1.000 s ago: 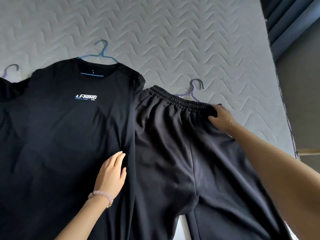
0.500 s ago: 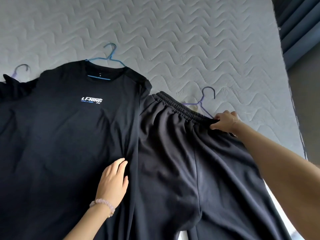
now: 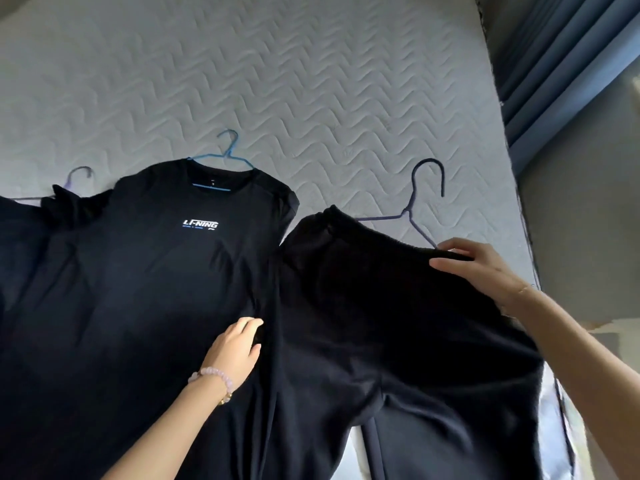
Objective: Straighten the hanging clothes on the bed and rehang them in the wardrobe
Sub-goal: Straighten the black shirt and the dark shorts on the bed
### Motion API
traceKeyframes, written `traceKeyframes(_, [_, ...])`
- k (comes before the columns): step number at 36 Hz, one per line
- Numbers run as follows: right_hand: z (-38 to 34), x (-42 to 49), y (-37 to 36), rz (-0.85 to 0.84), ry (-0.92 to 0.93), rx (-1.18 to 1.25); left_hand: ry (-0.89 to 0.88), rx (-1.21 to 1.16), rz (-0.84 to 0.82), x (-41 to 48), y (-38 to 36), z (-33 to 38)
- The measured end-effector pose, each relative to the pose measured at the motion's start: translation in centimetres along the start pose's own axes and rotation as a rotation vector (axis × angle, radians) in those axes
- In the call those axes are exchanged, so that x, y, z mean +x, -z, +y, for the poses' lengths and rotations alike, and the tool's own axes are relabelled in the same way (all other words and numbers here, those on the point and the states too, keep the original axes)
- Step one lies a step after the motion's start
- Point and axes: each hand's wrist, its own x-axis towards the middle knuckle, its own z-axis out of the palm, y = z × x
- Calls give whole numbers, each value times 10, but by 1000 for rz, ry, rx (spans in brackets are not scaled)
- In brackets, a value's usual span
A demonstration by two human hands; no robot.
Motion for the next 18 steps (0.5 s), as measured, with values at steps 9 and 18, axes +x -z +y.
traceKeyframes(9, [-89, -122, 59, 98, 128, 125, 19, -100, 136, -83, 77, 26])
traceKeyframes(18, [-159, -221, 30, 16, 311, 190, 148, -197, 321, -216, 123, 37])
